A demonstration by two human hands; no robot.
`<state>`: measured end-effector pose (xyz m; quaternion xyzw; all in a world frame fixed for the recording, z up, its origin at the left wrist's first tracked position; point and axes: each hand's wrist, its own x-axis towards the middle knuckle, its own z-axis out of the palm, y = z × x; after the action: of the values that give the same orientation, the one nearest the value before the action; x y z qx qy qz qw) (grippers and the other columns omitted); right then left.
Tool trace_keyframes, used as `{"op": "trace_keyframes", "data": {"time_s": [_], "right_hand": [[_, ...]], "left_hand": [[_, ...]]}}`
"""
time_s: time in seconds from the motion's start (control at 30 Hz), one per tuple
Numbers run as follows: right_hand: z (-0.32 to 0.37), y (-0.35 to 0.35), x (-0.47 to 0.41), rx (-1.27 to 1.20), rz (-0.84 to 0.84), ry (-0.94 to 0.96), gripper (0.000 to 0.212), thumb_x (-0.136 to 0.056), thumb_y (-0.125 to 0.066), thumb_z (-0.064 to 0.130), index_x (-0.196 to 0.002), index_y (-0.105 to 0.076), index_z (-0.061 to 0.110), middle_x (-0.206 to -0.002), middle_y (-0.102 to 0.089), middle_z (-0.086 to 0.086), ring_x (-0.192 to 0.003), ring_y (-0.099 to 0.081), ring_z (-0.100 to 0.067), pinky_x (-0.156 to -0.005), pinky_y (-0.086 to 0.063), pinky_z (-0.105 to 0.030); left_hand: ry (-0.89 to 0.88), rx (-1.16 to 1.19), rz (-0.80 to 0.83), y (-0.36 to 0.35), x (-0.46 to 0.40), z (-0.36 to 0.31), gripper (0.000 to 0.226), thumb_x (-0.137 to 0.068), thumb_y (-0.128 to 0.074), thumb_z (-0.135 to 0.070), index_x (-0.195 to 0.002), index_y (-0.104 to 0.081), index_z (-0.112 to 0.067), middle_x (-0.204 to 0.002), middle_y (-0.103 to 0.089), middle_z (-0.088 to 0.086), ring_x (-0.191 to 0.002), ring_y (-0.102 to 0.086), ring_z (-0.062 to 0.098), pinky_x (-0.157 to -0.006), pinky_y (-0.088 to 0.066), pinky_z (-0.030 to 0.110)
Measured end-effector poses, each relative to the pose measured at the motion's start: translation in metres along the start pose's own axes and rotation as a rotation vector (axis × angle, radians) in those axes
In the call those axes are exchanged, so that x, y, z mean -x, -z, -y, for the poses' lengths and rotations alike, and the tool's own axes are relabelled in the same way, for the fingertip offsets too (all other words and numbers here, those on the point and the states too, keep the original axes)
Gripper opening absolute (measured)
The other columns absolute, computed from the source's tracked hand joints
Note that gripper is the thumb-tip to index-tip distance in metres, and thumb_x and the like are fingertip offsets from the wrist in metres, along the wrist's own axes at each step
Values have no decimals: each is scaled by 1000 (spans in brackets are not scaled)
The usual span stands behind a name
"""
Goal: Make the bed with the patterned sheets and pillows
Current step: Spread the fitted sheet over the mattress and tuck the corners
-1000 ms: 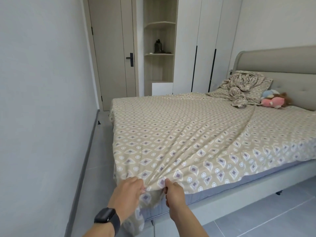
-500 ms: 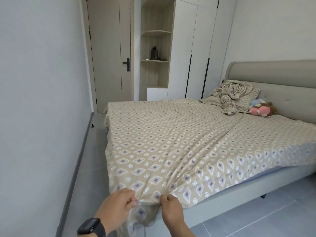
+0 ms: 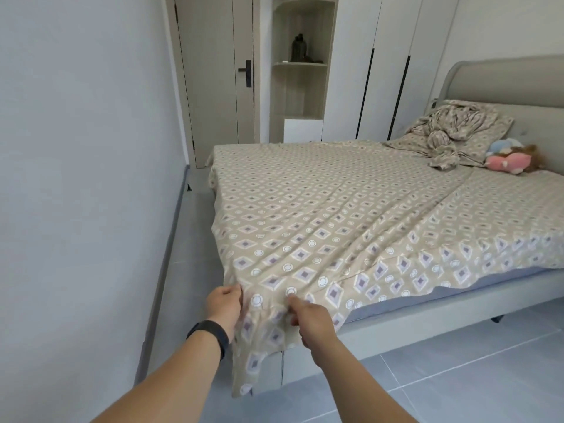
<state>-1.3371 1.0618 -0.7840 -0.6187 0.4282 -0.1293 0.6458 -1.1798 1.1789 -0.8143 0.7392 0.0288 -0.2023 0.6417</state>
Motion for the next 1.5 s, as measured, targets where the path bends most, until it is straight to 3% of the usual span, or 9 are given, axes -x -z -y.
{"op": "trace_keyframes", "data": {"time_s": [0.2,0.43,0.57,0.73,0.83,1.0,1.07,1.23,1.5], "right_hand": [[-2,-25,-9,33,48,38,45,-95,-65,50,-79,-64,8,-82,-69,-7,-50,-43,-11,-52,-34,-25],[-6,-51,-12,98,4,169,28,-100,-56,25,-76,-49,10,-69,-47,-4,-60,-39,-16,-53,-34,-25],[-9,-53,-6,227,15,245,29,-99,-50,23,-73,-42,13,-67,-45,-1,-63,-40,-17,-60,-33,-33],[-16,-65,3,430,54,405,38,-106,-42,27,-69,-37,18,-66,-45,4,-61,-39,-11,-58,-31,-27],[-19,-64,1,491,78,432,40,-107,-40,29,-69,-37,19,-67,-45,5,-60,-39,-9,-56,-30,-21],[-13,-64,9,407,103,419,38,-106,-42,27,-69,-38,18,-66,-45,4,-62,-39,-11,-62,-33,-31],[-11,-60,13,367,108,422,38,-106,-43,26,-69,-37,18,-65,-44,5,-62,-38,-10,-62,-33,-29],[-9,-47,16,347,175,439,35,-107,-44,29,-74,-39,17,-66,-41,6,-64,-36,-10,-62,-33,-29],[-16,-56,22,438,196,509,37,-108,-41,28,-73,-38,18,-68,-43,6,-63,-39,-8,-63,-35,-24]], "left_hand": [[106,224,118,-7,2,-10,27,-100,-61,-37,-99,-65,-10,-91,-73,9,-84,-72,26,-62,-57,30],[113,171,92,-9,1,-21,20,-104,-51,-22,-87,-55,-11,-61,-43,1,-48,-41,13,-39,-41,20],[-24,-44,135,7,-4,-21,20,-98,-44,-17,-80,-50,-12,-66,-47,6,-52,-42,20,-48,-36,25],[-190,-447,-75,45,-1,-11,33,-100,-45,-19,-70,-47,-6,-69,-49,9,-61,-42,24,-55,-29,34],[-199,-471,-131,69,4,-3,39,-101,-49,-19,-64,-38,-12,-61,-42,6,-58,-40,24,-52,-25,33],[-265,-324,152,33,21,-18,30,-97,-58,-48,-98,-57,-19,-93,-65,1,-85,-64,22,-74,-51,35],[-197,-273,177,19,23,-18,41,-95,-54,-60,-92,-56,-19,-85,-63,0,-78,-63,21,-78,-57,40],[16,-77,203,-1,19,-18,36,-103,-48,-46,-94,-55,-12,-61,-44,3,-51,-43,17,-51,-42,26],[-106,-221,130,22,24,-29,23,-95,-42,-16,-72,-42,-15,-61,-38,3,-53,-33,19,-52,-27,27]]}}
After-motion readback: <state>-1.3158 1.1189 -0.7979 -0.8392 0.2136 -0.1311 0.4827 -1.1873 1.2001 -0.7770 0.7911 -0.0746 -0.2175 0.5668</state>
